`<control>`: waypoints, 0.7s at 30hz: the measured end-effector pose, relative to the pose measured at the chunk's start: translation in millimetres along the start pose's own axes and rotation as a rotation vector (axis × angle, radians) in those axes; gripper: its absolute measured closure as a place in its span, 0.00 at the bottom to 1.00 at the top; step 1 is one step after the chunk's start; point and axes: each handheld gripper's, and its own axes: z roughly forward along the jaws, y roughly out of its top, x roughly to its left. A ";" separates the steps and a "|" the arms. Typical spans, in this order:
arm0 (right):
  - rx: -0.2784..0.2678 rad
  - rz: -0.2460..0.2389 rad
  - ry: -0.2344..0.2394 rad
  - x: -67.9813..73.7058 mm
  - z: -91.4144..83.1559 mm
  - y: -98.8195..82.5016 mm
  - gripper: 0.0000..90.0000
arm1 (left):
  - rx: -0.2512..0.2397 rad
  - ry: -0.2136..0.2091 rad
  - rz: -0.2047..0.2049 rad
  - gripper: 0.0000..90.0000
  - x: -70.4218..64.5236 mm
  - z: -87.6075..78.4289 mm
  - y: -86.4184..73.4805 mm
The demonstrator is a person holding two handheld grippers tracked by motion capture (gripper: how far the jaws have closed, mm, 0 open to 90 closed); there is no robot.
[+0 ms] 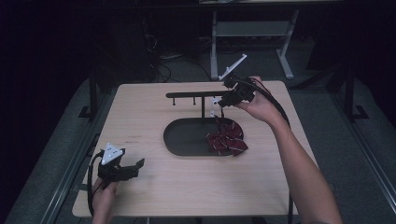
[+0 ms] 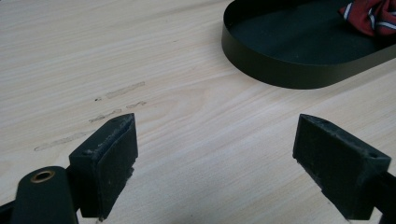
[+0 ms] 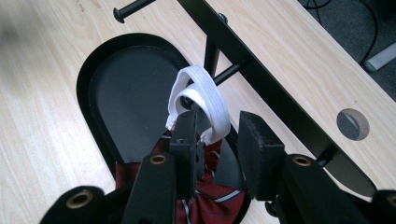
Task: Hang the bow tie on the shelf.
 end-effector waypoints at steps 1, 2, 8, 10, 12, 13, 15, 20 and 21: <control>-0.002 -0.006 0.001 -0.4 -0.4 -0.5 0.74 | 0.000 0.001 0.002 0.15 -0.2 0.0 0.0; -0.005 -0.005 0.005 -0.5 -0.8 -0.8 0.74 | 0.000 0.000 0.001 0.15 -0.4 0.0 0.0; -0.007 0.001 0.014 0.2 -2.3 -2.8 0.73 | 0.003 0.000 0.005 0.15 0.0 0.2 0.0; -0.010 -0.002 0.021 -0.2 -2.2 -3.7 0.73 | 0.004 0.001 0.003 0.15 -0.1 0.1 -0.1; -0.009 -0.004 0.021 0.3 -2.1 -4.3 0.72 | 0.002 0.001 0.000 0.15 0.0 0.1 -0.1; -0.009 -0.006 0.024 0.6 -2.4 -4.5 0.72 | 0.000 0.001 -0.002 0.15 0.0 0.1 -0.1; -0.014 -0.006 0.027 2.0 -3.7 -5.0 0.72 | -0.004 0.001 0.000 0.15 0.2 0.3 0.0; -0.016 -0.012 0.036 5.1 -5.4 -7.5 0.71 | -0.001 0.001 -0.002 0.15 0.2 0.4 -0.4; -0.014 -0.009 0.035 6.0 -5.4 -8.4 0.70 | 0.000 0.000 -0.002 0.15 0.0 0.0 -0.4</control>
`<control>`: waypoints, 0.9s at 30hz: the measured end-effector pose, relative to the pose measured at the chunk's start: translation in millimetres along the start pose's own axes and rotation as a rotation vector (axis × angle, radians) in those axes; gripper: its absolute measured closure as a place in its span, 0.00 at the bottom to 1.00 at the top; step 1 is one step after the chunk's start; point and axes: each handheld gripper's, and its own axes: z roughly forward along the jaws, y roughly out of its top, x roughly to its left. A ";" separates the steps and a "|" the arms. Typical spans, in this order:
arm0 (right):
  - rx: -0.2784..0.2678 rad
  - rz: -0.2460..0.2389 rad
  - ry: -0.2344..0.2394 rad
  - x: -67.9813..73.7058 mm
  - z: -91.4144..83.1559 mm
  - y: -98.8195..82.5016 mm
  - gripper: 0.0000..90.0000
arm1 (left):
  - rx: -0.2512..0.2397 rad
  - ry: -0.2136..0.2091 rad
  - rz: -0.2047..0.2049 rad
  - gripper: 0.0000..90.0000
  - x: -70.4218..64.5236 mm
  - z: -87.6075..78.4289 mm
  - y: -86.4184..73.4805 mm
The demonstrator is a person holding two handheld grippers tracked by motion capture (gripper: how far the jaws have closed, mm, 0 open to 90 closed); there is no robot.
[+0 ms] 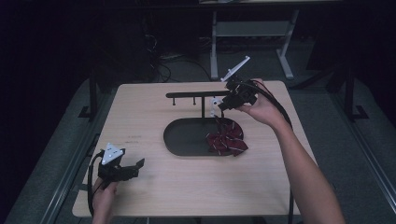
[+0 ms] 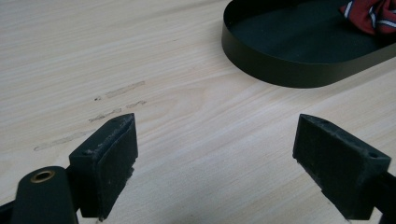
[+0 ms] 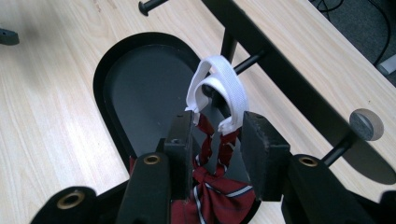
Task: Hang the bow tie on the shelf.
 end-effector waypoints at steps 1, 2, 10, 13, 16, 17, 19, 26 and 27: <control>0.001 0.001 -0.001 0.3 0.4 -1.1 0.69 | 0.001 0.002 0.004 0.15 -0.3 -0.4 0.0; 0.002 0.002 0.000 0.4 0.6 -2.4 0.69 | -0.006 0.001 0.002 0.15 -0.9 -0.3 -0.1; -0.010 0.003 0.009 2.9 2.2 -12.7 0.67 | 0.004 0.000 0.011 0.15 -1.7 -0.1 0.0; -0.009 0.007 0.012 3.2 2.1 -16.2 0.66 | 0.004 0.000 0.010 0.15 -1.7 -0.1 0.1; -0.016 0.005 0.017 4.1 1.1 -19.8 0.65 | 0.005 0.000 0.012 0.15 -1.7 0.1 0.0; -0.012 0.008 0.018 4.7 0.8 -20.6 0.64 | 0.006 0.000 0.011 0.15 -1.9 0.0 0.2; -0.016 0.006 0.019 5.2 0.5 -22.2 0.64 | 0.006 0.000 0.012 0.15 -2.2 -0.1 0.4; -0.022 0.013 0.025 7.1 -2.5 -26.4 0.63 | 0.004 0.000 0.014 0.15 -2.2 0.0 0.3; -0.024 0.016 0.028 7.7 -2.7 -27.5 0.63 | 0.003 0.001 0.012 0.15 -2.4 0.1 0.3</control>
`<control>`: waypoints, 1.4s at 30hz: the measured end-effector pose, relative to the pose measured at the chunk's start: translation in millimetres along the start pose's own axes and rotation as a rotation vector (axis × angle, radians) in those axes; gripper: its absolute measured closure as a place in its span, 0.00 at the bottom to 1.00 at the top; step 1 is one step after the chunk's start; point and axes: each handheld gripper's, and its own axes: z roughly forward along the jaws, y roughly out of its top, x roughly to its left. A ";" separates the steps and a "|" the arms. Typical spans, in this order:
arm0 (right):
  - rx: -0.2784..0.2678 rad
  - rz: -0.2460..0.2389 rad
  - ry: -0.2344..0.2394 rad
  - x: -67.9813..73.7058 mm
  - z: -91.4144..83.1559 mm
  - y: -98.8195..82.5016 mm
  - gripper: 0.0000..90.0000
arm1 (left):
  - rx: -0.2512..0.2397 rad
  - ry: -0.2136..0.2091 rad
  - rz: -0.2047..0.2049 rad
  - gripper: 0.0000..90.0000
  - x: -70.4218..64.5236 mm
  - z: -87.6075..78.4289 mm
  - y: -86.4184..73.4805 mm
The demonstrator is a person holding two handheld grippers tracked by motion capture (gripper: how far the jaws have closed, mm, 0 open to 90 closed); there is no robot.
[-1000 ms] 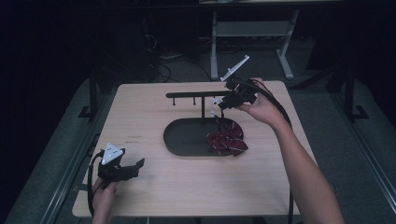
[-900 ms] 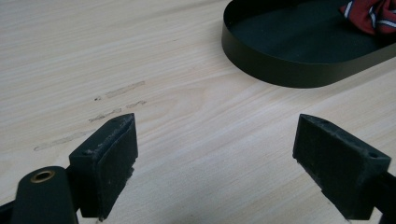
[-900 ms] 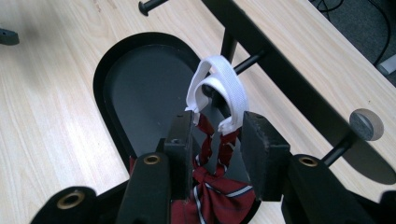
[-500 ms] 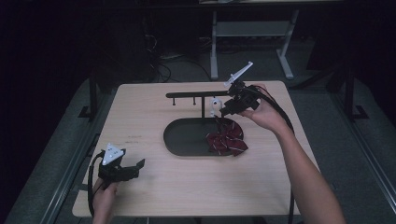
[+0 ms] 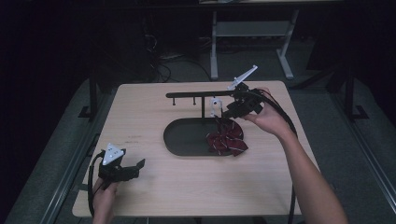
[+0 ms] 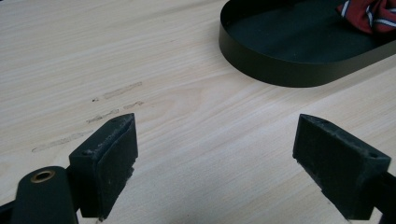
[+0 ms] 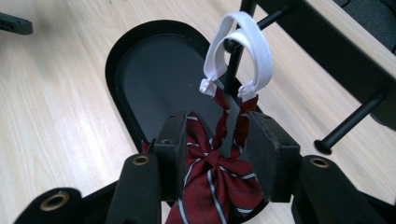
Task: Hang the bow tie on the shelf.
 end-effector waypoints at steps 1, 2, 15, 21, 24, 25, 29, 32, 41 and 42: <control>0.003 0.004 0.001 0.8 -0.3 -1.1 0.63 | 0.001 0.000 0.001 0.15 0.1 -0.1 0.2; 0.003 0.005 -0.001 1.2 -0.2 -2.5 0.63 | 0.000 -0.001 0.000 0.15 -0.1 -0.1 0.2; -0.012 0.012 0.026 6.2 0.4 -19.7 0.61 | 0.005 0.000 0.007 0.15 -0.9 -0.2 0.5; -0.010 0.010 0.034 9.4 1.7 -26.2 0.60 | 0.004 0.000 0.008 0.15 -1.0 -0.5 0.5; -0.005 0.012 0.039 10.3 3.3 -30.0 0.60 | 0.005 0.000 0.010 0.15 -0.9 -0.5 0.4; -0.002 0.017 0.037 10.9 3.6 -31.3 0.60 | 0.006 0.000 0.010 0.15 -0.9 -0.5 0.4; -0.003 0.023 0.043 11.2 4.5 -36.6 0.60 | 0.006 0.000 0.011 0.15 -0.9 -0.4 0.4; -0.006 0.031 0.049 12.1 4.5 -40.6 0.60 | 0.004 0.000 0.009 0.15 -0.8 -0.4 0.3; -0.007 0.036 0.053 14.8 4.7 -50.3 0.60 | 0.006 0.000 0.011 0.15 -0.9 0.0 0.2; -0.002 0.041 0.053 15.2 4.8 -51.7 0.60 | 0.006 0.000 0.011 0.15 -1.0 0.0 0.2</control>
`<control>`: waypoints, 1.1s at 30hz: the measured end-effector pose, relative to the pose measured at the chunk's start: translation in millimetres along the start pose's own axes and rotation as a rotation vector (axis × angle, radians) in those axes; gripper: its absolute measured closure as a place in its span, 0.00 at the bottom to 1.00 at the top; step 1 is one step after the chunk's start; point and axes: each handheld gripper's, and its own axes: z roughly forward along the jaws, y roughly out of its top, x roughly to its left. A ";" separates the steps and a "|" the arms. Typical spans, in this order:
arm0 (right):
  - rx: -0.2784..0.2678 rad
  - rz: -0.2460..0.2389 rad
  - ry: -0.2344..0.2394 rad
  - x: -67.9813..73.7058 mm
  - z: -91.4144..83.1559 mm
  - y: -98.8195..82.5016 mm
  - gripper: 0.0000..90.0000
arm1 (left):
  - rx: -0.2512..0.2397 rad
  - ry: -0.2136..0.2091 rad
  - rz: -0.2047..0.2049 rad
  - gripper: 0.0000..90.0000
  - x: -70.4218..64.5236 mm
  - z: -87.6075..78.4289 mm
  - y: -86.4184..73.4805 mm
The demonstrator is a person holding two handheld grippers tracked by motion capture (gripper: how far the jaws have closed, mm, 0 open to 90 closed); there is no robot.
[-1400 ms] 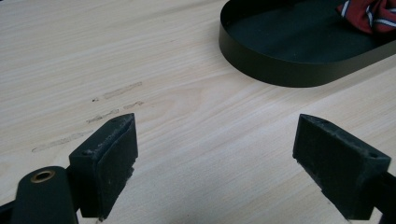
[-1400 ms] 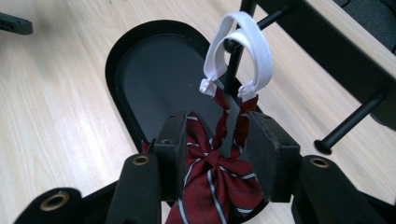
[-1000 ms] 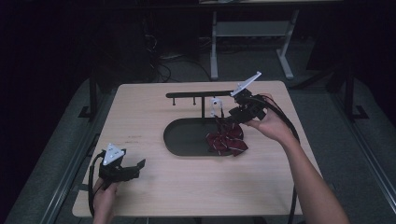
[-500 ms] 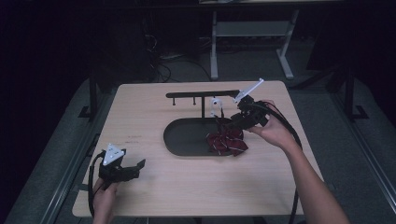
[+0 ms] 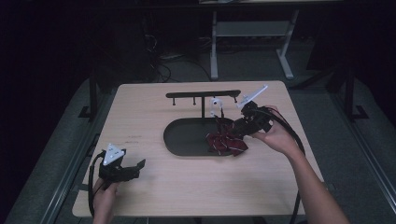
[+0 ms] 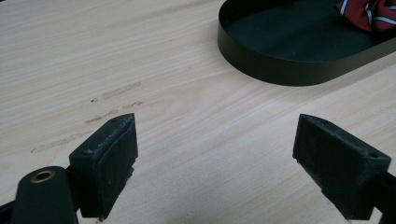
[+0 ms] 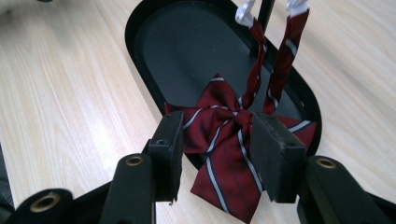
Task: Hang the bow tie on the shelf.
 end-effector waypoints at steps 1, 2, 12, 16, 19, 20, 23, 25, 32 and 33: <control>-0.001 0.004 0.004 0.0 0.4 -1.5 0.60 | 0.001 0.000 0.003 0.15 0.0 -0.1 0.1; -0.002 0.007 0.006 -0.1 0.9 -2.9 0.59 | 0.000 0.000 0.004 0.15 -0.1 -0.1 0.1; 0.005 0.016 0.013 1.3 4.2 -16.1 0.59 | 0.001 0.000 0.002 0.15 0.0 0.1 -0.1; 0.009 0.024 0.013 1.9 5.4 -22.1 0.59 | 0.002 0.001 0.001 0.15 0.0 -0.1 -0.1; 0.010 0.031 0.017 1.7 6.6 -27.3 0.59 | 0.001 0.001 -0.001 0.15 0.0 -0.1 -0.2; 0.008 0.034 0.018 1.8 6.9 -28.9 0.59 | -0.001 0.000 0.000 0.15 0.2 0.2 -0.4; 0.016 0.035 0.014 2.3 6.8 -32.0 0.59 | -0.001 0.000 0.000 0.15 -0.3 0.3 -0.3; 0.008 0.040 0.019 2.2 5.5 -34.2 0.59 | -0.001 0.001 0.001 0.15 -0.2 0.0 -0.2; 0.010 0.060 0.019 1.6 5.5 -45.0 0.59 | 0.000 0.001 0.002 0.15 -0.2 -0.1 -0.3; 0.014 0.056 0.017 1.3 6.0 -46.2 0.58 | -0.001 0.001 0.001 0.15 -0.3 0.1 -0.3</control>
